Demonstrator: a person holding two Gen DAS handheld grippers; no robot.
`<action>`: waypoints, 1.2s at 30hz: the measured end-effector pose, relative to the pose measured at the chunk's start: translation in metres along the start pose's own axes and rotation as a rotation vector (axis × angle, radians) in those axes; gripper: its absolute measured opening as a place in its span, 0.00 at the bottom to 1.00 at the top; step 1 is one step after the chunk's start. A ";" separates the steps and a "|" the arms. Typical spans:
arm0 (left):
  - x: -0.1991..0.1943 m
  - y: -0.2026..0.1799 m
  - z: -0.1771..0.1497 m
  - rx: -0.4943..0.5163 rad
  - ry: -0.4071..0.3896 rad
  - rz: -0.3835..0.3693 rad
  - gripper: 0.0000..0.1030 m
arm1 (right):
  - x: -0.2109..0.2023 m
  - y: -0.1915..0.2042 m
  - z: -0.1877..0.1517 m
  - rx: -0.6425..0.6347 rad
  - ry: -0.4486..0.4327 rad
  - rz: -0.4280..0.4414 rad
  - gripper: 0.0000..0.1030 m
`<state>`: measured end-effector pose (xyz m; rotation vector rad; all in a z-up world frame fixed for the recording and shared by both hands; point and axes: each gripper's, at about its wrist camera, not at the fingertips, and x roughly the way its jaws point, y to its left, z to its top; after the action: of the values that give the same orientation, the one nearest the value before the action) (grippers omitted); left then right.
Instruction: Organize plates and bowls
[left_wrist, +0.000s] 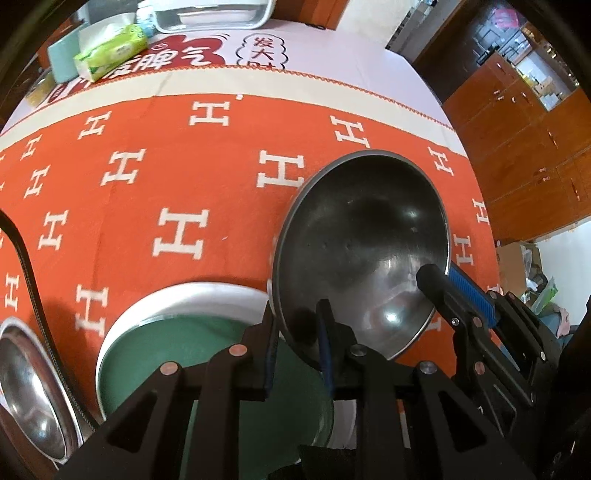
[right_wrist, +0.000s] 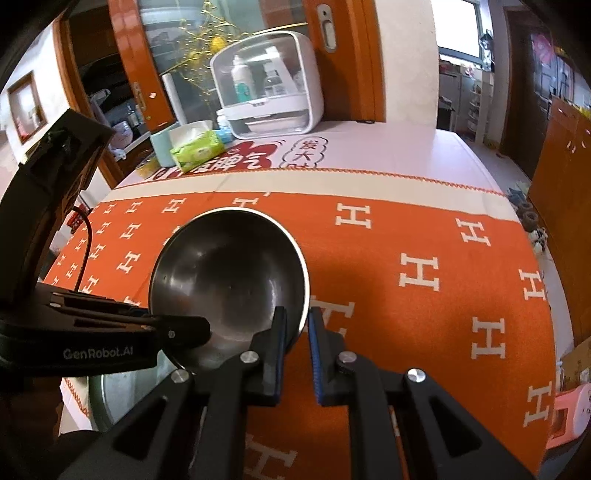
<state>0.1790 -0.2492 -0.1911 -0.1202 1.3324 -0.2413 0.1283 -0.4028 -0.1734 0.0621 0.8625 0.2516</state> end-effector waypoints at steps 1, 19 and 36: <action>-0.003 0.001 -0.003 -0.006 -0.006 -0.001 0.18 | -0.003 0.003 0.000 -0.009 -0.005 0.002 0.11; -0.052 0.040 -0.063 -0.096 -0.033 -0.011 0.20 | -0.035 0.067 -0.012 -0.185 -0.041 0.059 0.11; -0.097 0.108 -0.096 -0.146 -0.019 0.004 0.21 | -0.041 0.151 -0.009 -0.279 -0.054 0.143 0.11</action>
<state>0.0764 -0.1159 -0.1457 -0.2424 1.3303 -0.1395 0.0664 -0.2673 -0.1257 -0.1294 0.7636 0.5002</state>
